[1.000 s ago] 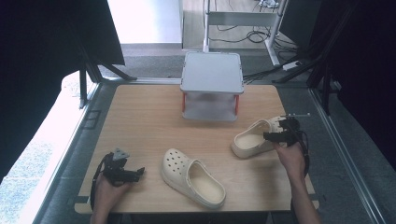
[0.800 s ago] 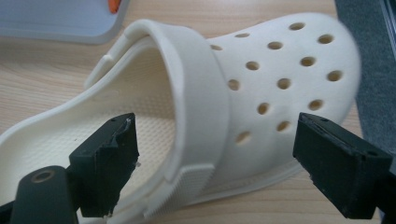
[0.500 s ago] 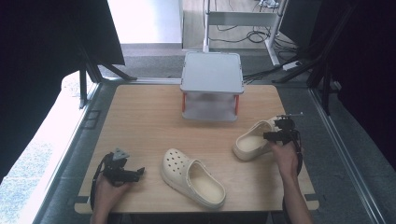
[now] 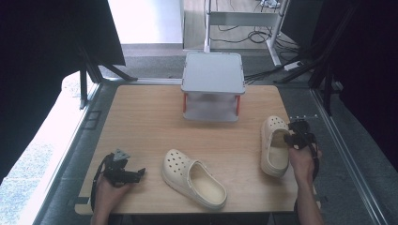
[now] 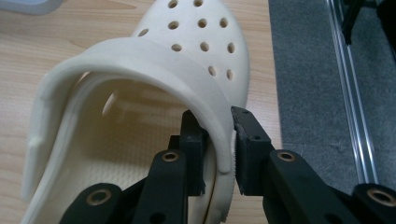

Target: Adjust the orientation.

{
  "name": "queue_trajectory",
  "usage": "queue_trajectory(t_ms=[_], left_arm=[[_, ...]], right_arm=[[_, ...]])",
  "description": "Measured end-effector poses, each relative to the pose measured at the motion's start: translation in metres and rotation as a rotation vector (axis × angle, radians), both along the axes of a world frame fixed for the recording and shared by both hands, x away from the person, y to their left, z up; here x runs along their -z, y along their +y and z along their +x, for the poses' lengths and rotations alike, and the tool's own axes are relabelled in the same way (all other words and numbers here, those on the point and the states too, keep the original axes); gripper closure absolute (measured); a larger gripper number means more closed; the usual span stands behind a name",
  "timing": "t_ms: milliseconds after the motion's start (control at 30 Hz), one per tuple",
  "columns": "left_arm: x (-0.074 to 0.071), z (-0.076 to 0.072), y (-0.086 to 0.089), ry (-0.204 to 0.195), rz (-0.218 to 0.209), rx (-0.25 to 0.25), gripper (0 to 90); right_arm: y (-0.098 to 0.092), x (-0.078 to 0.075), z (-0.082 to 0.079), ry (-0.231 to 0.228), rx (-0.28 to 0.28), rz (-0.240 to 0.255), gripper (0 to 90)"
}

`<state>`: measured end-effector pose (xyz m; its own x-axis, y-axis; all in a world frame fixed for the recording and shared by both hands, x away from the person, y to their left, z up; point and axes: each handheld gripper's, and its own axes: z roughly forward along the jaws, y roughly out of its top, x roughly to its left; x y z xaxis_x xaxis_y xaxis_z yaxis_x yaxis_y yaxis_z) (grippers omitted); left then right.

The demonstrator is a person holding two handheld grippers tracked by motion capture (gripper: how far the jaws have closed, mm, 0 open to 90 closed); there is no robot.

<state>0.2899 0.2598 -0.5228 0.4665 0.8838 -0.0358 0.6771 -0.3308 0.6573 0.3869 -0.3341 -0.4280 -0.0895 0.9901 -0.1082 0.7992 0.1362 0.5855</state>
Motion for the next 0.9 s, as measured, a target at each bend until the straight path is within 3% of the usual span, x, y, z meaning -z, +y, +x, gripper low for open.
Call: queue_trajectory(t_ms=[100, 167, 200, 233, 267, 300, 333, 367, 400, 567, 633, 667, 733, 900], left_arm=[[0.000, 0.000, 0.000, 0.000, 0.000, 0.000, 0.0], [0.000, 0.000, 0.000, 0.000, 0.000, 0.000, 0.0], [0.000, 0.000, 0.000, -0.001, -0.001, -0.001, 0.0], [0.000, 0.000, 0.000, 0.000, 0.000, 0.000, 0.0], [0.000, 0.000, 0.000, 0.000, 0.000, 0.000, 0.0], [0.000, 0.000, 0.000, 0.000, 0.000, 0.000, 0.0], [0.000, 0.000, 0.000, 0.000, 0.000, 0.000, 0.0], [0.000, 0.000, 0.000, 0.000, 0.000, 0.000, 0.0], [0.000, 0.000, 0.000, 0.000, 0.000, 0.000, 0.0], [0.000, 0.000, 0.000, -0.001, -0.002, -0.002, 0.0], [0.000, 0.000, 0.000, -0.001, -0.001, -0.001, 0.0], [0.000, 0.000, 0.000, -0.001, -0.002, -0.002, 0.0], [0.000, 0.000, 0.000, -0.001, -0.002, -0.002, 0.0], [0.000, 0.000, 0.000, -0.001, -0.001, -0.002, 0.0]], right_arm=[[-0.004, -0.001, -0.002, -0.009, -0.021, -0.004, 76.2], [-0.005, -0.004, -0.007, -0.031, -0.074, -0.017, 76.1], [-0.005, -0.004, -0.007, -0.031, -0.074, -0.017, 76.1], [-0.003, -0.008, -0.012, -0.044, -0.120, -0.015, 76.0], [-0.003, -0.008, -0.012, -0.044, -0.120, -0.015, 76.0], [-0.001, -0.013, -0.015, -0.064, -0.165, 0.012, 76.1], [-0.001, -0.013, -0.015, -0.064, -0.165, 0.012, 76.1], [0.002, -0.018, -0.017, -0.077, -0.218, 0.052, 76.0], [0.002, -0.018, -0.017, -0.077, -0.218, 0.052, 76.0], [0.022, -0.029, -0.020, -0.113, -0.367, 0.082, 76.0], [0.037, -0.032, -0.020, -0.122, -0.457, 0.109, 76.0], [0.037, -0.032, -0.020, -0.122, -0.457, 0.109, 76.0], [0.052, -0.034, -0.020, -0.127, -0.533, 0.111, 76.0], [0.073, -0.034, -0.019, -0.134, -0.613, 0.085, 76.0]])
